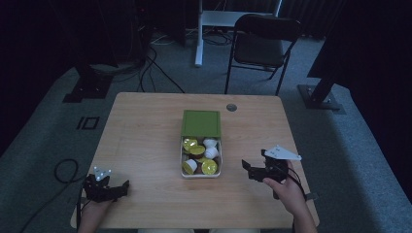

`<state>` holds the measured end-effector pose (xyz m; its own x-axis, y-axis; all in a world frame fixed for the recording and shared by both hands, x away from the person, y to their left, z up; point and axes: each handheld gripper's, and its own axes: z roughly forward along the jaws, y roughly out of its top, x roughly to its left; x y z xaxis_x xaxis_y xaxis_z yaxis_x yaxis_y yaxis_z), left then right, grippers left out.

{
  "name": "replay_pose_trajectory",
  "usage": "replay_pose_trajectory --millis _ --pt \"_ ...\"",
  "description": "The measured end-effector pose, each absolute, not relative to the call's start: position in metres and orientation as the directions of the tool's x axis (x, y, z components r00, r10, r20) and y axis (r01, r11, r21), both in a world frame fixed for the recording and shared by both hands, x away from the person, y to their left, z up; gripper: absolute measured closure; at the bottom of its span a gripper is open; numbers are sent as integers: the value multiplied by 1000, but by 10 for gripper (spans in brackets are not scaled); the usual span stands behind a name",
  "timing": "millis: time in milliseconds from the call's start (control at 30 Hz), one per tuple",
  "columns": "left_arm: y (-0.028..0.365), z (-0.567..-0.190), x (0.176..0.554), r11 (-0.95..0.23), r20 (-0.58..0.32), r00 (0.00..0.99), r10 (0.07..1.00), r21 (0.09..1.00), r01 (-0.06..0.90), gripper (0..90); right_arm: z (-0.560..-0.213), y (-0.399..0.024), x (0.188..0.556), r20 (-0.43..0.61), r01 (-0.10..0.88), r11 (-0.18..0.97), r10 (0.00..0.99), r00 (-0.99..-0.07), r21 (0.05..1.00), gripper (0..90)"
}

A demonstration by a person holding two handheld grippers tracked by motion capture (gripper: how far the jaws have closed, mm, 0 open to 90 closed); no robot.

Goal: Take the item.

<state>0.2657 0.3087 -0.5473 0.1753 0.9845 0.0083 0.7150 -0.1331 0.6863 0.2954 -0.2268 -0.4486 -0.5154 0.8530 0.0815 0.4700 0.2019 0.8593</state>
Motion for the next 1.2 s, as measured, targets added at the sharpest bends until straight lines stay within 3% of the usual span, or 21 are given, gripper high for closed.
replay_pose_trajectory --millis 1200 --pt "309 -547 266 -132 8 175 985 686 715 2 -429 -134 294 91 383 256 718 -690 887 130"
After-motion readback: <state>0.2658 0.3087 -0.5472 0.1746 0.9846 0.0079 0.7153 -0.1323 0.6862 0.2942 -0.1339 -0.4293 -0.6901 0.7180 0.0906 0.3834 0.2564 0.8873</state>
